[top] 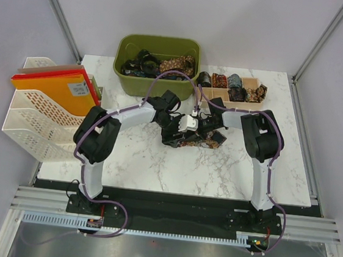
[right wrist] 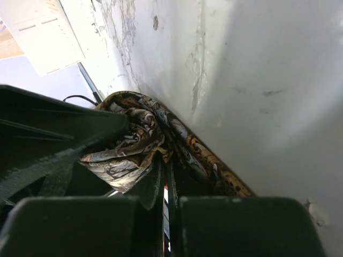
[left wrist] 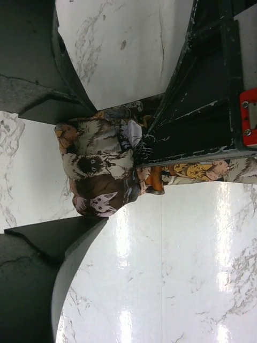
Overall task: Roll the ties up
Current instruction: Roll the tie at the center of the board.
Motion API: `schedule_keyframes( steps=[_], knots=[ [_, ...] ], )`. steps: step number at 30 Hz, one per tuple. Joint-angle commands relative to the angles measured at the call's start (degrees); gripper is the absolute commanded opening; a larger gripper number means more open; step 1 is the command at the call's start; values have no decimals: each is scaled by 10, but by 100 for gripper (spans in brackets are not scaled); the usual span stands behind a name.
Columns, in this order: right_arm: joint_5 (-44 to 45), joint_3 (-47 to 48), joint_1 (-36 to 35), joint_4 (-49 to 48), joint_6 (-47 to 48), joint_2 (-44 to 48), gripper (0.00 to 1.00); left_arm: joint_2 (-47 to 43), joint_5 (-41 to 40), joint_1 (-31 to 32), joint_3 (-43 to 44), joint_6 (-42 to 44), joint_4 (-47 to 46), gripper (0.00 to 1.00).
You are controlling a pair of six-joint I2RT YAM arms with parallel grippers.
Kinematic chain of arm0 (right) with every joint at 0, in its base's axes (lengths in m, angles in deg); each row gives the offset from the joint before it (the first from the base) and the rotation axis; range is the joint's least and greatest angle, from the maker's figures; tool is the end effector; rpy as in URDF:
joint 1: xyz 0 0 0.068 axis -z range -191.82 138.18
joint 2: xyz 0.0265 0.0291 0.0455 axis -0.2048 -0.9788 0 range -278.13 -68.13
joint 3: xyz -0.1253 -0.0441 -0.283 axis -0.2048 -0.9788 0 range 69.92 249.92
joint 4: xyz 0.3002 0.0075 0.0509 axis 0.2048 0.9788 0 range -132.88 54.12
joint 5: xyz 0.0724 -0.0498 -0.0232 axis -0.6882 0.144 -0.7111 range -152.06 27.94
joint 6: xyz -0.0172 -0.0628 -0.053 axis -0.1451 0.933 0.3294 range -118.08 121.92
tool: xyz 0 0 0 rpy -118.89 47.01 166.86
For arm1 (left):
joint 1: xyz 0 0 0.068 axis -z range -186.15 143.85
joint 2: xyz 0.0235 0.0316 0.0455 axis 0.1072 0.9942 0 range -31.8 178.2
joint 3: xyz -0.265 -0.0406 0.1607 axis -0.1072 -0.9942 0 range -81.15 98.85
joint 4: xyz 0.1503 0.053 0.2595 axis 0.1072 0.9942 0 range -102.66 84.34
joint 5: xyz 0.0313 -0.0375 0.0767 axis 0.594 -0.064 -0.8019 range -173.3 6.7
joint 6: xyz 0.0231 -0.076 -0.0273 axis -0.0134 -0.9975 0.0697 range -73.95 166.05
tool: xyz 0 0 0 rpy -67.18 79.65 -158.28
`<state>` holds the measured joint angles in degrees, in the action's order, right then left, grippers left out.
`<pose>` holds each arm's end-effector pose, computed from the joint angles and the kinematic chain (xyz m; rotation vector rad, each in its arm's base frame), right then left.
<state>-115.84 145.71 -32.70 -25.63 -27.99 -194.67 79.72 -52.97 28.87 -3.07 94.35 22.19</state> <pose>0.4235 0.2250 0.0626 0.0526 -2.7005 -1.4553 0.3540 -0.2934 0.1593 1.8540 1.8778 -0.6510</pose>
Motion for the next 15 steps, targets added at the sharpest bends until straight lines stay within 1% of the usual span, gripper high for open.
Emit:
schedule_keyframes(
  steps=[1,2,4,7,12,13,15],
  knots=[
    [151,-26,-11,11,39,-40,0,-42,36,-1,-14,25,-27,77],
    [152,-25,-12,11,40,-40,0,-42,37,-1,-15,24,-31,79],
    [152,-26,-12,13,42,-37,0,-40,39,-1,-17,25,-40,80],
    [153,-24,-12,16,42,-37,0,-41,41,-1,-19,22,-58,80],
    [151,-22,-12,19,44,-41,0,-45,56,-1,-10,10,-65,70],
    [151,-21,-12,19,44,-42,0,-43,59,0,-4,9,-65,66],
    [149,-20,-12,18,42,-44,0,-33,61,1,6,7,-65,61]
  ],
)
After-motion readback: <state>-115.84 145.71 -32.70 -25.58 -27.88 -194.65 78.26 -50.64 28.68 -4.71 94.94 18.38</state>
